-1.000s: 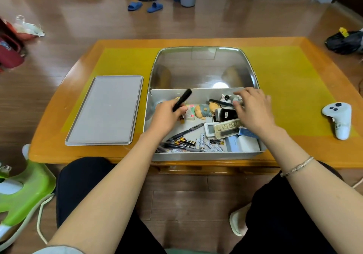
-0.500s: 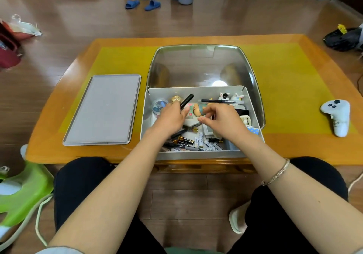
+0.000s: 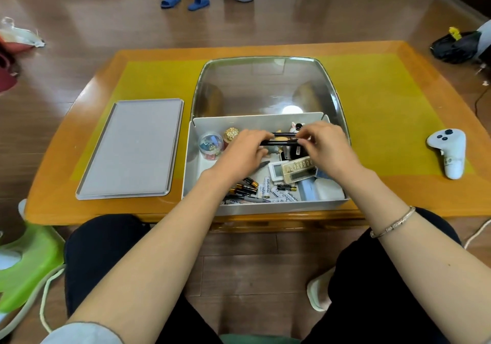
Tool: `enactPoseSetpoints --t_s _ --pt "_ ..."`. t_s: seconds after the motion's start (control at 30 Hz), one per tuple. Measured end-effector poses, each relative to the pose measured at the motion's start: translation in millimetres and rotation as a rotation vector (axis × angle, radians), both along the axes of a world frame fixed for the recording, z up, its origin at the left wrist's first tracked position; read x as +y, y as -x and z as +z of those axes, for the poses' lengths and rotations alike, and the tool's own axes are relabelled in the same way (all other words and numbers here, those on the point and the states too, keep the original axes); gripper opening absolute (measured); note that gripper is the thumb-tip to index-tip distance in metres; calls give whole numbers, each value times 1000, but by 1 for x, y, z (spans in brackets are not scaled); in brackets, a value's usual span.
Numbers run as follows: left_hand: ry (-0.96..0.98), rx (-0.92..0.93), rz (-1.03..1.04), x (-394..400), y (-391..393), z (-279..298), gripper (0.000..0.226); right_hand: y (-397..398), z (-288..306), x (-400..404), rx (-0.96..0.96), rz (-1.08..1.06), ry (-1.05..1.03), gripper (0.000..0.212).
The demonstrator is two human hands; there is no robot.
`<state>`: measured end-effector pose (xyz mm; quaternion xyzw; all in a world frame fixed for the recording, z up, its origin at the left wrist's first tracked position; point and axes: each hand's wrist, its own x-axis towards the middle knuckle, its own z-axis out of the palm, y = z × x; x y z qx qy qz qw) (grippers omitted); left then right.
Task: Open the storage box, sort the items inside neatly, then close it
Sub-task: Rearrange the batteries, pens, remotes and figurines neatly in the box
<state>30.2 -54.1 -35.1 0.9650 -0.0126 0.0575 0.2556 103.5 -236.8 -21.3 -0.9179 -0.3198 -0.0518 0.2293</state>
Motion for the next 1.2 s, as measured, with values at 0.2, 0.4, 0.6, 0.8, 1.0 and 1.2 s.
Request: enactPoseSetpoints --t_s 0.2,0.4,0.6,0.8,1.0,1.2 --pt "-2 -29 107 16 6 -8 36 -17 -9 -26 -45 -237 -41 12" --pt "-87 121 220 41 36 -20 31 -14 -10 -26 -52 -345 156 29" --pt "-75 441 201 50 51 -37 47 8 -3 -2 -165 -167 114 31" --pt "22 429 240 46 42 -47 15 36 -6 33 183 275 252 14" --pt "-91 458 198 46 35 -48 13 47 -22 64 356 399 461 19" --pt "-180 560 166 46 33 -43 22 50 -36 84 388 442 514 4"
